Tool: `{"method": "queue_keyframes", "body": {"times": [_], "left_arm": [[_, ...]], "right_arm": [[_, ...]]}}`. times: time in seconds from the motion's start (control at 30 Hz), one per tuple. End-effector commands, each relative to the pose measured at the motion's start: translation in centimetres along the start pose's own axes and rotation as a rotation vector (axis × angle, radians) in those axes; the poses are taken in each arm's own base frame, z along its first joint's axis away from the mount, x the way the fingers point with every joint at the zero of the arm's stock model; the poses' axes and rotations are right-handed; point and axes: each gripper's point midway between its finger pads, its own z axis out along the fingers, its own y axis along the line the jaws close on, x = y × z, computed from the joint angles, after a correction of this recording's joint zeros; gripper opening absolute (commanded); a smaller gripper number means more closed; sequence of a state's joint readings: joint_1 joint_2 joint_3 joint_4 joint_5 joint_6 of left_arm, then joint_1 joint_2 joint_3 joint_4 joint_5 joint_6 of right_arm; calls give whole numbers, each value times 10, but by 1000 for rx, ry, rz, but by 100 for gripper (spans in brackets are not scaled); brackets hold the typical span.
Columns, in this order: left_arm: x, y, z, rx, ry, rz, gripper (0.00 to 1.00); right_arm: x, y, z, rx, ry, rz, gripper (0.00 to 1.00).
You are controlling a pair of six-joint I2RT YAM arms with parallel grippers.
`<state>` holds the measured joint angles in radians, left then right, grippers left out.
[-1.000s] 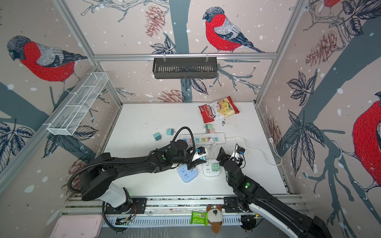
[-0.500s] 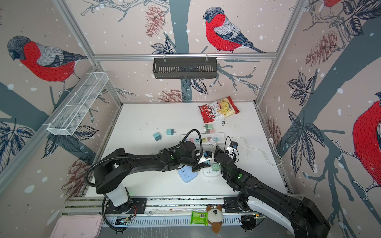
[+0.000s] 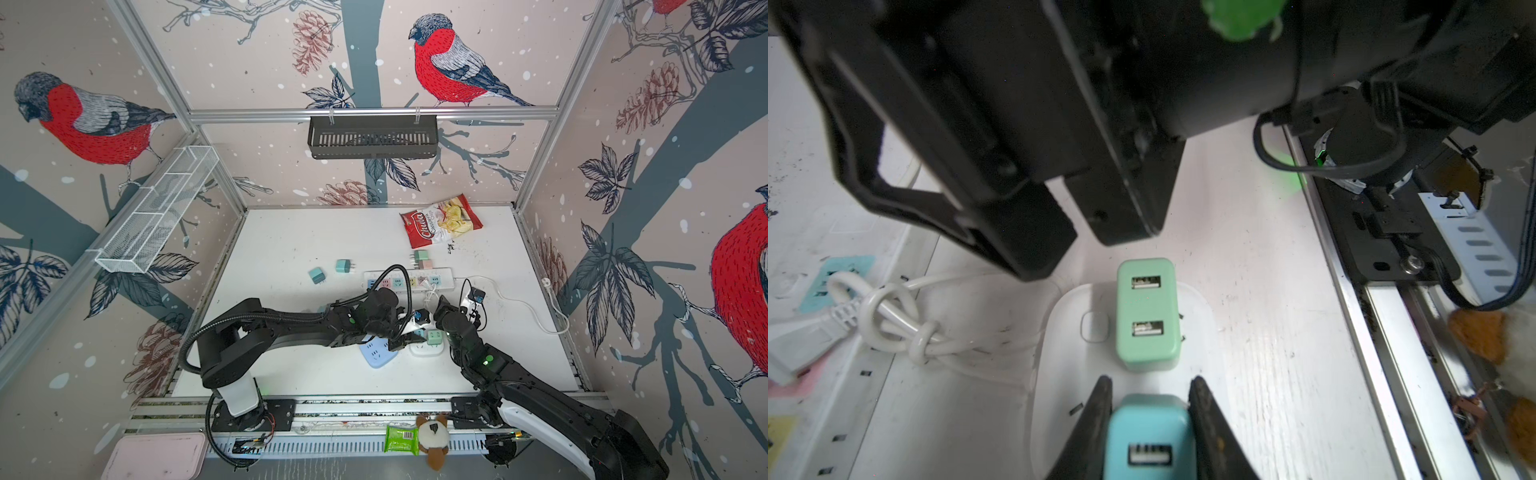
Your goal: Insert the plug
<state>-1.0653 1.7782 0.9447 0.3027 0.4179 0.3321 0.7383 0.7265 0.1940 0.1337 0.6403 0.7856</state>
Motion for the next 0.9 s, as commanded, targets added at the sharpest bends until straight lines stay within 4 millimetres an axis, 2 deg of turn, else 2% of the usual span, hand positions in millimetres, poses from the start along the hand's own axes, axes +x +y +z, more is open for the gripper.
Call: {"method": "queue_keyframes", "body": {"times": [0.0, 0.6, 0.87], "left_arm": [[-6, -3, 1, 15, -32, 20, 0], [-2, -2, 5, -2, -32, 3, 0], [11, -3, 8, 3, 8, 40, 0]], "right_arm": [[-1, 0, 0, -4, -2, 10, 72], [0, -4, 0, -2, 1, 16, 72], [-1, -7, -2, -2, -4, 22, 72]]}}
